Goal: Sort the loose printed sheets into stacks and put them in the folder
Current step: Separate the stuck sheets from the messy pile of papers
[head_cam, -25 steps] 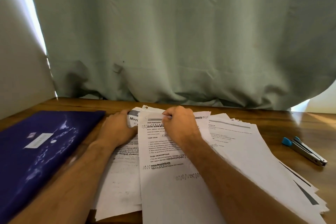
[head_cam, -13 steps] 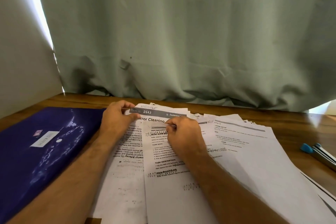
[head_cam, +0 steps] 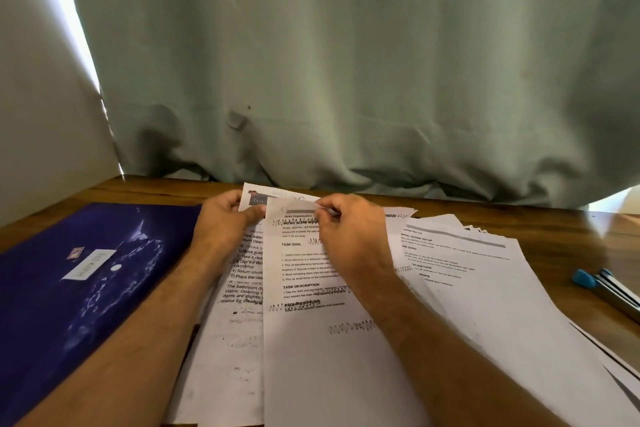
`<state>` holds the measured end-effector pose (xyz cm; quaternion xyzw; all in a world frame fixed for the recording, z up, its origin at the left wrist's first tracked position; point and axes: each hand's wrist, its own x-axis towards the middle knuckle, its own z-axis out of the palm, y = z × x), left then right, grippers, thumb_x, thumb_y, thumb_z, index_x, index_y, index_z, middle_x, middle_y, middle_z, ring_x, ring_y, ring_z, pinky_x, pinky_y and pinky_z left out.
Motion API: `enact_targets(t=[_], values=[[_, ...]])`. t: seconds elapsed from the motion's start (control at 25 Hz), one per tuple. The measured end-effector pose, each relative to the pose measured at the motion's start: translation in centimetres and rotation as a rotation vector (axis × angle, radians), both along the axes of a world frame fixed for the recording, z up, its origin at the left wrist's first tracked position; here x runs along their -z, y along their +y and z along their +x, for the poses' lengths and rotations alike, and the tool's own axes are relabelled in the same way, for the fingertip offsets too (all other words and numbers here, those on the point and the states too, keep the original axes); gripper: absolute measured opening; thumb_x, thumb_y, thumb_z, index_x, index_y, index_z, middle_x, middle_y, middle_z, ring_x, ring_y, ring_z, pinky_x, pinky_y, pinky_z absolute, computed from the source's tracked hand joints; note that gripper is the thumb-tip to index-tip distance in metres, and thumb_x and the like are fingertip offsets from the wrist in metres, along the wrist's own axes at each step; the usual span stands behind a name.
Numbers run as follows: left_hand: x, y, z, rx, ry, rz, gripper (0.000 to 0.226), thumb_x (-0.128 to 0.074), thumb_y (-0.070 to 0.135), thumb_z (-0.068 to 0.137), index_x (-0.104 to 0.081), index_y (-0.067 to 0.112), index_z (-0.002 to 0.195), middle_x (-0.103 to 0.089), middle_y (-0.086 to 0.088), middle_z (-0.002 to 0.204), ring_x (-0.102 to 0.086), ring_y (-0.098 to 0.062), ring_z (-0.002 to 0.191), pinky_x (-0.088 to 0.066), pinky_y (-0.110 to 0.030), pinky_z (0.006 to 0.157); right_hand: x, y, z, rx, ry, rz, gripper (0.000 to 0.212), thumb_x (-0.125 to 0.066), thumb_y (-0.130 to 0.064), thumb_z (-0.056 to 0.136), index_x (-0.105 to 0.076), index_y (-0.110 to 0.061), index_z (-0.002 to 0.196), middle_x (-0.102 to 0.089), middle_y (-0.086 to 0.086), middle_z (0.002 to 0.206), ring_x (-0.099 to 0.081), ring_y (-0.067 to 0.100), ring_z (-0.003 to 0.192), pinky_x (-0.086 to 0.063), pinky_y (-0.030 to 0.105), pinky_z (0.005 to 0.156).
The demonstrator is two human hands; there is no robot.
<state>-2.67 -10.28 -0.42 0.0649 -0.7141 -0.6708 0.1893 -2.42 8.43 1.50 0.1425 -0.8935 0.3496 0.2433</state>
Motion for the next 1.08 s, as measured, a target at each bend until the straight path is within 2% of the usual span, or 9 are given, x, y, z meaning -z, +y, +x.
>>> enact_targets(t=[0.16, 0.32, 0.48, 0.64, 0.72, 0.8, 0.84, 0.96, 1.08], values=[[-0.2, -0.1, 0.1, 0.012, 0.046, 0.01, 0.015, -0.072, 0.008, 0.088, -0.064, 0.014, 0.099, -0.079, -0.003, 0.089, -0.077, -0.026, 0.077, -0.063, -0.039, 0.063, 1.3, -0.2, 0.1, -0.002, -0.117, 0.112, 0.027, -0.053, -0.04, 0.098, -0.066, -0.028, 0.118, -0.067, -0.006, 0.112, -0.054, 0.007, 0.084, -0.042, 0.011, 0.071], [-0.3, -0.3, 0.5, 0.184, 0.013, 0.089, 0.02, -0.07, -0.004, 0.083, -0.063, 0.013, 0.074, -0.077, -0.015, 0.091, -0.076, -0.034, 0.08, -0.061, -0.033, 0.055, 1.5, -0.1, 0.6, 0.004, 0.056, -0.03, 0.027, -0.057, -0.032, 0.098, -0.063, -0.026, 0.124, -0.069, -0.005, 0.113, -0.053, 0.003, 0.09, -0.041, 0.006, 0.076], [-0.4, -0.7, 0.5, 0.327, 0.008, 0.096, 0.04, -0.058, -0.02, 0.074, -0.06, 0.015, 0.055, -0.063, 0.005, 0.128, -0.063, -0.03, 0.115, -0.057, -0.04, 0.081, 0.4, -0.6, 0.0, -0.054, -0.065, -0.055, 0.051, -0.059, -0.03, 0.096, -0.043, -0.038, 0.144, -0.067, -0.002, 0.119, -0.062, 0.013, 0.103, -0.056, 0.028, 0.09], [0.2, -1.7, 0.2, 0.57, -0.026, 0.223, 0.009, -0.07, -0.002, 0.071, -0.065, -0.004, 0.079, -0.067, -0.008, 0.133, -0.07, -0.032, 0.108, -0.061, -0.033, 0.068, 0.8, -1.3, -0.2, -0.058, -0.13, 0.168, 0.034, -0.053, -0.03, 0.099, -0.058, -0.033, 0.133, -0.062, -0.002, 0.127, -0.056, 0.016, 0.111, -0.049, 0.028, 0.095], [0.3, -1.5, 0.2, 0.507, -0.036, 0.249, 0.038, -0.07, 0.03, 0.08, -0.071, -0.005, 0.094, -0.071, -0.009, 0.124, -0.073, -0.028, 0.1, -0.061, -0.032, 0.069, 1.2, -1.1, 0.1, -0.059, -0.119, 0.213, 0.03, -0.049, -0.031, 0.101, -0.063, -0.028, 0.128, -0.062, -0.001, 0.121, -0.055, 0.015, 0.107, -0.048, 0.027, 0.092], [0.2, -1.0, 0.0, 0.297, -0.021, 0.142, 0.032, -0.071, 0.043, 0.082, -0.079, 0.016, 0.095, -0.076, -0.002, 0.113, -0.075, -0.022, 0.095, -0.06, -0.033, 0.068, 1.6, -0.6, 0.8, -0.085, -0.082, 0.225, 0.031, -0.047, -0.031, 0.101, -0.064, -0.027, 0.126, -0.062, -0.002, 0.119, -0.055, 0.015, 0.105, -0.048, 0.026, 0.093], [0.2, -0.8, -0.2, 0.22, -0.015, 0.118, 0.021, -0.073, 0.033, 0.08, -0.079, 0.025, 0.098, -0.076, -0.002, 0.108, -0.076, -0.021, 0.089, -0.061, -0.034, 0.065, 1.8, -0.3, 1.3, -0.104, -0.062, 0.234, 0.031, -0.046, -0.031, 0.101, -0.064, -0.027, 0.127, -0.062, -0.001, 0.119, -0.056, 0.015, 0.105, -0.047, 0.026, 0.093], [0.5, -0.4, -0.6, 0.126, -0.012, 0.083, 0.055, -0.073, -0.002, 0.081, -0.07, 0.036, 0.119, -0.076, -0.003, 0.102, -0.077, -0.022, 0.084, -0.062, -0.032, 0.059, 2.5, 0.0, 2.6, -0.153, -0.036, 0.29, 0.034, -0.043, -0.03, 0.102, -0.062, -0.026, 0.13, -0.061, 0.002, 0.121, -0.057, 0.017, 0.106, -0.048, 0.028, 0.097], [0.5, -0.1, -0.6, 0.02, 0.016, 0.106, 0.036, -0.071, -0.002, 0.086, -0.073, 0.027, 0.107, -0.078, -0.003, 0.097, -0.077, -0.02, 0.079, -0.062, -0.034, 0.059, 2.3, 0.4, 3.2, -0.158, -0.026, 0.331, 0.035, -0.042, -0.029, 0.102, -0.06, -0.025, 0.132, -0.061, 0.003, 0.123, -0.058, 0.018, 0.105, -0.048, 0.03, 0.098]])
